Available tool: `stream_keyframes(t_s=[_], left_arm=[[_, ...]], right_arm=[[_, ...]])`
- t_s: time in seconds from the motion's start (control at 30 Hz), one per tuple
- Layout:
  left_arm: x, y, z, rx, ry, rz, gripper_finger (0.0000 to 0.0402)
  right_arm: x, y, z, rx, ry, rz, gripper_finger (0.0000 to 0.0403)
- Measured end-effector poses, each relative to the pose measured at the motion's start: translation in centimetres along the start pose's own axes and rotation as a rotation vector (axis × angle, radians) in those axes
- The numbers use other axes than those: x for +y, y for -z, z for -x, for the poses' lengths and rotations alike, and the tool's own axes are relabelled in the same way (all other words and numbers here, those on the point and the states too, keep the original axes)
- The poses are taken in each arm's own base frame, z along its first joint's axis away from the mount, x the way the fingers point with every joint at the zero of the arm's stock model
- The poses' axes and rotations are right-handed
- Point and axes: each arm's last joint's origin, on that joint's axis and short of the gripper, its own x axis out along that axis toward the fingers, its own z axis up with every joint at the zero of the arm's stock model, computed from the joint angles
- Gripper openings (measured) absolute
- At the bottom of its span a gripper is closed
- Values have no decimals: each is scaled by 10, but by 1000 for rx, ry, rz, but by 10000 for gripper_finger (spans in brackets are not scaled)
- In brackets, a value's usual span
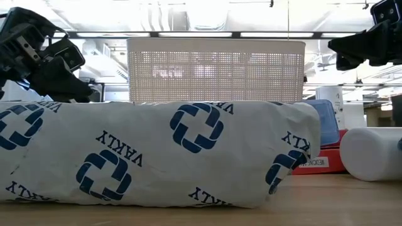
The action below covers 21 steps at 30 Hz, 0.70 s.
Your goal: Pick & place medical supplies in basket/bin
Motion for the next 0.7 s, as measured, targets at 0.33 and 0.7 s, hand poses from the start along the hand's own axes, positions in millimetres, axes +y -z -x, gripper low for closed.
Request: stream_keyframes(t_s=[0.33, 0.7], left_arm=[[0, 0, 0, 1, 0, 0, 0], [0, 0, 0, 4, -1, 1, 0]], right_arm=[[0, -3, 1, -29, -33, -484, 18], [-3, -5, 0, -83, 34, -1216, 18]])
